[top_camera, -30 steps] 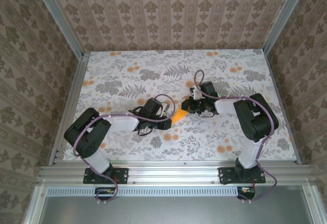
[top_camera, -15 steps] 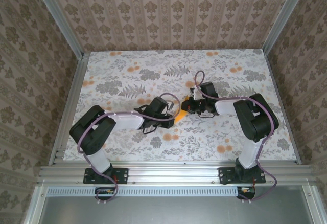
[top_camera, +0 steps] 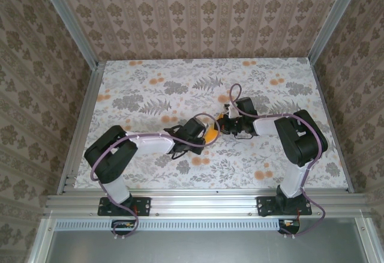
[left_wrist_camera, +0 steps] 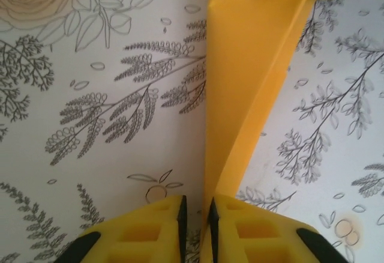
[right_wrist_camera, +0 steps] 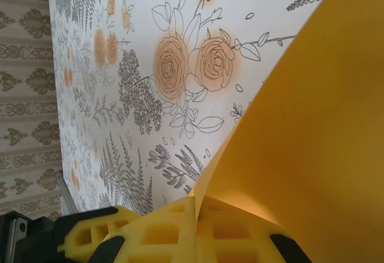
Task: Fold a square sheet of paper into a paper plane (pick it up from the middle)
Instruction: Fold the wing for the fifth time at the center of the table.
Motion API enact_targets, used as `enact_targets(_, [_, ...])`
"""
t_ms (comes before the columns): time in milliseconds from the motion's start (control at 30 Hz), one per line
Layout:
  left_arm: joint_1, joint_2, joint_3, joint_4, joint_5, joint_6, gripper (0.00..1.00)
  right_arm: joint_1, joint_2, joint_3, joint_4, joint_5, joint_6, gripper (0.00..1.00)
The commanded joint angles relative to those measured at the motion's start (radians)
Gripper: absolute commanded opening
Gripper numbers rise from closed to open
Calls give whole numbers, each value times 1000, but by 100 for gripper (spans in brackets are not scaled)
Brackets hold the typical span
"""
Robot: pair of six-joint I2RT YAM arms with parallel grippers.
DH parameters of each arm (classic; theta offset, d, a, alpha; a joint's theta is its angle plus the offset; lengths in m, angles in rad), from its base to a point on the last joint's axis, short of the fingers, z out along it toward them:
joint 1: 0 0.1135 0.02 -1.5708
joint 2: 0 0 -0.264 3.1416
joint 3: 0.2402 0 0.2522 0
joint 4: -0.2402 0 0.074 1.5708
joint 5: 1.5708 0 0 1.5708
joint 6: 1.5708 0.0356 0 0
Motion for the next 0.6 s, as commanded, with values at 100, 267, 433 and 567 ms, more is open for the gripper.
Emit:
enact_targets(100, [15, -78, 5, -28, 88, 17, 43, -11, -7, -17, -29, 0, -68, 4])
enact_targets(267, [118, -116, -30, 77, 317, -68, 49, -12, -2, -18, -30, -34, -106, 3])
enact_targets(433, [214, -66, -50, 208, 486, -188, 48, -10, 3, -30, 33, -122, -107, 3])
enact_targets(567, [248, 10, -34, 273, 572, -248, 44, -10, 14, -37, 99, -182, -87, 3])
